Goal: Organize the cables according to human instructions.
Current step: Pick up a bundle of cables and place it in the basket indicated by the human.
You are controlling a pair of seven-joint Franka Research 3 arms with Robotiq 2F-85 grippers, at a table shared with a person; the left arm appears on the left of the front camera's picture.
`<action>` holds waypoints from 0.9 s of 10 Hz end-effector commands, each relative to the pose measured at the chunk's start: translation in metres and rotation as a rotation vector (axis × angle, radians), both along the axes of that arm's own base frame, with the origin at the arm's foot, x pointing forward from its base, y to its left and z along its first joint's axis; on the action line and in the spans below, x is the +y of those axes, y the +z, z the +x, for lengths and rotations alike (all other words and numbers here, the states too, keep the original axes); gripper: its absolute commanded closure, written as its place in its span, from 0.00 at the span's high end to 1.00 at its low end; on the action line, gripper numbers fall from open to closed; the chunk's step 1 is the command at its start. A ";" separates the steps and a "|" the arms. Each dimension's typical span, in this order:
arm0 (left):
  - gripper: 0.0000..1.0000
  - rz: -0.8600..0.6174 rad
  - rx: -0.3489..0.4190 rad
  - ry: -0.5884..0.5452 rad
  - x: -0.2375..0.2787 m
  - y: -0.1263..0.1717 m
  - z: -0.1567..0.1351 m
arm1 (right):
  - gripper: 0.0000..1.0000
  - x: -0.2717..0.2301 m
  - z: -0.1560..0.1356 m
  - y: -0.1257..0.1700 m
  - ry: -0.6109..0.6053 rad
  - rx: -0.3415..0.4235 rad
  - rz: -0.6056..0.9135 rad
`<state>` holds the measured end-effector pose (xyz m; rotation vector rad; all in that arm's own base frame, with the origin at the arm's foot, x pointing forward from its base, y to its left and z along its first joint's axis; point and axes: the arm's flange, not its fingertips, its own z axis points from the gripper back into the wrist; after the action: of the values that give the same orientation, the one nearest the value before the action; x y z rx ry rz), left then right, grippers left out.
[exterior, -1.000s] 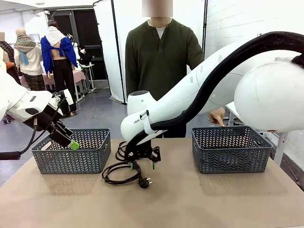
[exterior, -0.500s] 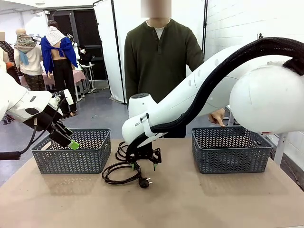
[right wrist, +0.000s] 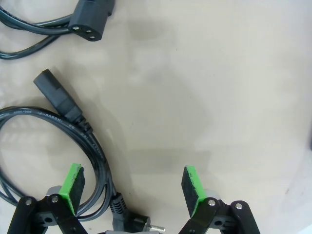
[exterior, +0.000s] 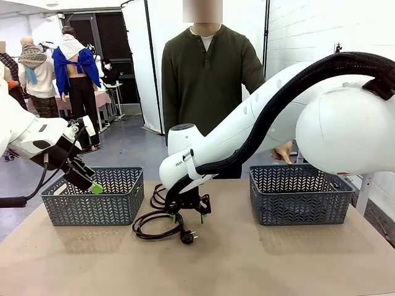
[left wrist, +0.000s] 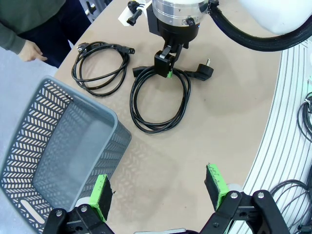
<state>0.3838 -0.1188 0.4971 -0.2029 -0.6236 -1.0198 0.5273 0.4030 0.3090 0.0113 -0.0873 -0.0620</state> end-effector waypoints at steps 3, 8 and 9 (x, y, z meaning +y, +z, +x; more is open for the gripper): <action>1.00 -0.016 0.003 -0.021 0.004 -0.002 0.002 | 1.00 0.002 0.000 -0.007 -0.032 -0.019 -0.039; 1.00 -0.016 0.003 -0.021 0.004 -0.002 0.002 | 1.00 0.000 -0.002 -0.010 -0.025 -0.014 -0.058; 1.00 -0.016 0.003 -0.021 0.004 -0.002 0.002 | 1.00 0.000 -0.003 -0.010 -0.025 -0.011 -0.056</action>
<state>0.3838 -0.1188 0.4971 -0.2029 -0.6236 -1.0198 0.5261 0.4022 0.3001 -0.0078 -0.0735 -0.0623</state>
